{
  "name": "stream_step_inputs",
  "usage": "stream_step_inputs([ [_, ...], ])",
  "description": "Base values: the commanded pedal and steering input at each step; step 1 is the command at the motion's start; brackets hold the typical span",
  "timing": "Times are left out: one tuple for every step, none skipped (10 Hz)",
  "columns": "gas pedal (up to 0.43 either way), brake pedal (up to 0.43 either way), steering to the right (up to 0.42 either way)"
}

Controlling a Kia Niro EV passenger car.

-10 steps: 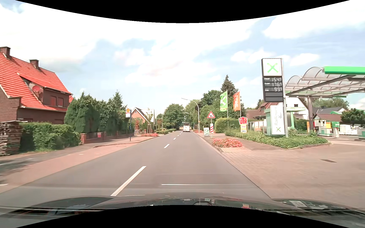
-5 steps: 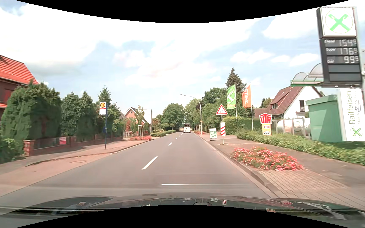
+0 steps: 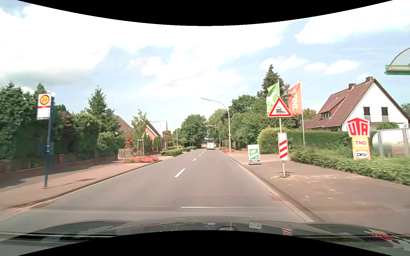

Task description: Follow the waypoints while adhering to traffic rules and regulations

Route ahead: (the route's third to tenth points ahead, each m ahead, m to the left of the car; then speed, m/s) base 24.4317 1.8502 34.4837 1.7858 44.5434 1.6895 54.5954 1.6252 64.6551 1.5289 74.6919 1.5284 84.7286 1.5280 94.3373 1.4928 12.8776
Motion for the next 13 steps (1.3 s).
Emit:
stream_step_inputs([
  [0.157, 0.0, -0.001],
  [0.157, 0.0, -0.001],
  [0.157, 0.0, -0.001],
  [0.157, 0.0, -0.001],
  [0.157, 0.0, -0.001],
  [0.157, 0.0, -0.002],
  [0.157, 0.0, -0.001],
  [0.157, 0.0, -0.001],
  [0.157, 0.0, -0.001],
  [0.157, 0.0, -0.002],
  [0.157, 0.0, -0.001],
  [0.157, 0.0, -0.001],
  [0.15, 0.0, -0.001],
])
